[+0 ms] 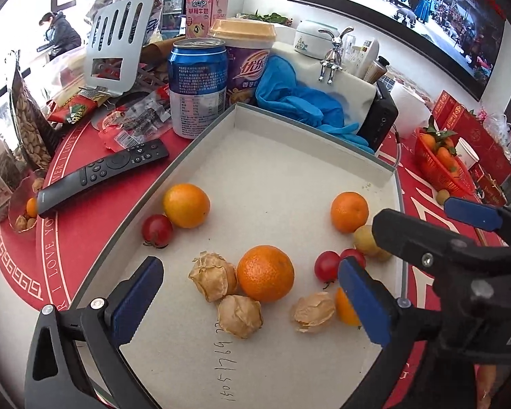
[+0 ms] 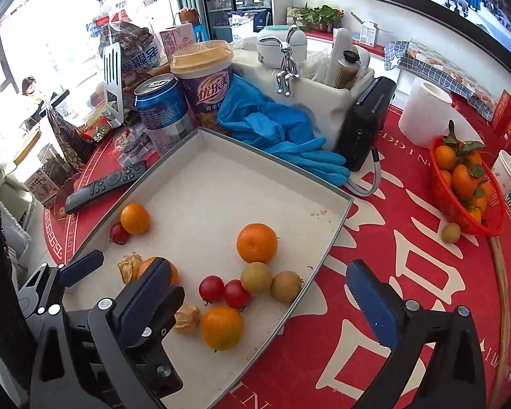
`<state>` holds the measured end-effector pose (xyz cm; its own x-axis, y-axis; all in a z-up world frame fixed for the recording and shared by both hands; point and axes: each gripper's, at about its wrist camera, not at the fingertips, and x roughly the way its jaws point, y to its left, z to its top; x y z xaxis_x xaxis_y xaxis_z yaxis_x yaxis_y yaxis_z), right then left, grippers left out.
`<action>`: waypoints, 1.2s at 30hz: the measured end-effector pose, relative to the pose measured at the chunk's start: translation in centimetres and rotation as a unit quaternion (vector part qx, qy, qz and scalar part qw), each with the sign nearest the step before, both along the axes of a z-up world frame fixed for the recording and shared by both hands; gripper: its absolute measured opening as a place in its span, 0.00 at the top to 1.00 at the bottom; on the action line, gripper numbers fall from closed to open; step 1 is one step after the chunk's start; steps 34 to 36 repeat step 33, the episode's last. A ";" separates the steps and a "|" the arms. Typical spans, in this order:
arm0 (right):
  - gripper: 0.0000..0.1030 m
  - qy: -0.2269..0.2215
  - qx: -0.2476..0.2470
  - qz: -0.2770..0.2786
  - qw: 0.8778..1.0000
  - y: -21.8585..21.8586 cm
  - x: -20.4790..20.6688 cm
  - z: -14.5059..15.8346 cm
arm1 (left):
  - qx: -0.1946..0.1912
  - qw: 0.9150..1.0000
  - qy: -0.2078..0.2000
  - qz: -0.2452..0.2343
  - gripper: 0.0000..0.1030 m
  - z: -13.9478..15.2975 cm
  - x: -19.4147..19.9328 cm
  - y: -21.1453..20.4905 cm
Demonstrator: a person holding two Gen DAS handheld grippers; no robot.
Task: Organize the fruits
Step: 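Open the left tool to drop the orange while the right tool releases the brown fruit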
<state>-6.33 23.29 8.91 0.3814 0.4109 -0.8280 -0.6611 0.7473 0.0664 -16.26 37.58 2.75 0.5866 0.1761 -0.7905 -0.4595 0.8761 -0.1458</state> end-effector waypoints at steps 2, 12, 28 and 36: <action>0.00 0.001 -0.012 -0.001 1.000 0.1 0.0 -0.3 | 0.002 1.000 0.007 -0.002 0.00 -0.2 0.1 -0.1; 0.00 -0.007 -0.030 0.002 1.000 0.3 -0.6 -0.4 | 0.036 0.999 0.005 -0.001 0.00 0.2 0.0 -1.0; 0.00 -0.002 -0.041 0.002 0.999 0.2 -0.7 -1.0 | 0.057 0.998 0.001 -0.002 0.00 0.2 0.0 -1.5; 0.00 -0.005 -0.040 -0.001 0.999 0.0 -0.6 -1.0 | 0.066 0.998 -0.002 -0.007 0.00 0.3 0.0 -1.8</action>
